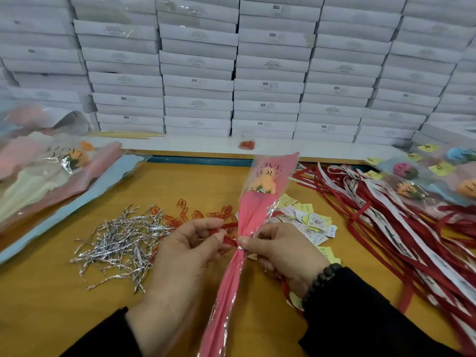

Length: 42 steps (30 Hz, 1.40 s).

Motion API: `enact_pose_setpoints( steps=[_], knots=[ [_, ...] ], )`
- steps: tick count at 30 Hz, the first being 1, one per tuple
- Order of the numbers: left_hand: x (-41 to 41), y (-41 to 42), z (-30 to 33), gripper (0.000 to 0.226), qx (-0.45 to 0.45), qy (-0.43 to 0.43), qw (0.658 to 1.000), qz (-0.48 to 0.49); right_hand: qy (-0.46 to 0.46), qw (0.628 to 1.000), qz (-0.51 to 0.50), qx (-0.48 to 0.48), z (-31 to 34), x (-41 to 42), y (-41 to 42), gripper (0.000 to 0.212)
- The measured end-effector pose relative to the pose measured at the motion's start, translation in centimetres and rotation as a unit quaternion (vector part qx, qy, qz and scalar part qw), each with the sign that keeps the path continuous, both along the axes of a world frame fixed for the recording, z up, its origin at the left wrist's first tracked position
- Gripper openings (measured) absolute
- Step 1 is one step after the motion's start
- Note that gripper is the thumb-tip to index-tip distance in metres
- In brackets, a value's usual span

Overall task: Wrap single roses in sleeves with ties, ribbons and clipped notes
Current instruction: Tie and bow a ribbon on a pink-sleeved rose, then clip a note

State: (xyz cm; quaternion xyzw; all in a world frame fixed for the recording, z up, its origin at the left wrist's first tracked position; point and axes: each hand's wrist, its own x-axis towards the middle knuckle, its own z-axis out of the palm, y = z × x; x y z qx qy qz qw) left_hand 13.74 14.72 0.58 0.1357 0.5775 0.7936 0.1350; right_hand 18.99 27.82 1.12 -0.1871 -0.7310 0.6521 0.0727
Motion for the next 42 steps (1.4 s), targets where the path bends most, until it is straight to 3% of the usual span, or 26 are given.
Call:
enact_pose_setpoints(
  steps=[2, 4, 7, 13, 16, 17, 19, 20, 21, 23, 25, 28, 30, 33, 35, 37, 42],
  knots=[
    [-0.2, -0.1, 0.2, 0.016, -0.025, 0.051, 0.998, 0.013, 0.01, 1.0, 0.004, -0.014, 0.1, 0.1, -0.1, 0.01],
    [-0.3, -0.2, 0.3, 0.018, -0.03, 0.09, 0.995, 0.019, 0.011, 1.0, 0.003, -0.02, 0.1, 0.1, -0.3, 0.03],
    [-0.2, -0.2, 0.4, 0.021, -0.033, 0.12, 0.992, 0.016, -0.003, 1.0, -0.007, 0.011, -0.2, 0.0, -0.4, 0.041],
    [-1.4, -0.9, 0.8, 0.026, -0.015, 0.181, 0.981, 0.063, -0.014, 1.0, -0.012, 0.011, -0.5, -0.3, -0.1, 0.039],
    [-2.7, -1.8, 1.0, 0.028, -0.076, 0.215, 0.968, 0.103, -0.007, 1.0, -0.018, -0.005, -0.5, -0.3, -0.1, 0.039],
    [-3.2, -2.1, 0.9, 0.029, -0.157, 0.249, 0.948, 0.12, -0.006, 1.0, -0.02, -0.004, -0.6, -0.3, 0.0, 0.039],
    [-4.2, -2.7, 0.6, 0.046, -0.38, 0.322, 0.854, 0.15, -0.005, 1.0, -0.03, -0.001, -0.7, -0.4, 0.1, 0.042],
    [-4.5, -2.9, 0.5, 0.048, -0.438, 0.348, 0.813, 0.163, -0.005, 0.999, -0.034, -0.001, -0.7, -0.4, 0.1, 0.044],
    [-4.5, -3.0, 0.7, 0.038, -0.441, 0.358, 0.805, 0.172, -0.004, 0.999, -0.036, -0.002, -0.7, -0.4, 0.2, 0.045],
    [-4.5, -2.8, 0.9, 0.026, -0.379, 0.334, 0.851, 0.145, -0.002, 0.999, -0.038, -0.012, -0.8, -0.5, 0.2, 0.045],
    [-3.6, -2.3, 1.1, 0.042, -0.368, 0.232, 0.9, 0.012, -0.002, 0.999, -0.04, -0.026, -0.7, -0.5, 0.2, 0.041],
    [-2.2, -1.7, 0.8, 0.054, -0.379, 0.08, 0.893, -0.23, 0.003, 0.998, -0.04, -0.045, -0.5, -0.5, 0.2, 0.04],
    [-1.9, -1.4, 0.2, 0.052, -0.315, 0.026, 0.917, -0.242, 0.009, 0.998, -0.038, -0.058, -0.3, -0.4, 0.2, 0.04],
    [-1.7, -0.9, -0.5, 0.033, -0.167, -0.048, 0.972, -0.161, 0.008, 0.997, -0.026, -0.067, -0.2, -0.2, 0.2, 0.036],
    [-1.5, -0.6, -1.1, 0.02, -0.093, -0.047, 0.99, -0.095, 0.004, 0.997, -0.02, -0.076, -0.3, -0.3, 0.1, 0.035],
    [-1.3, -0.4, -1.2, 0.006, -0.072, 0.008, 0.996, -0.049, 0.001, 0.997, -0.013, -0.078, -0.4, -0.3, -0.1, 0.035],
    [-0.7, -0.4, -0.8, 0.01, -0.113, 0.18, 0.973, -0.086, -0.028, 0.999, 0.004, -0.014, -0.7, -0.4, -0.2, 0.035]
  ],
)
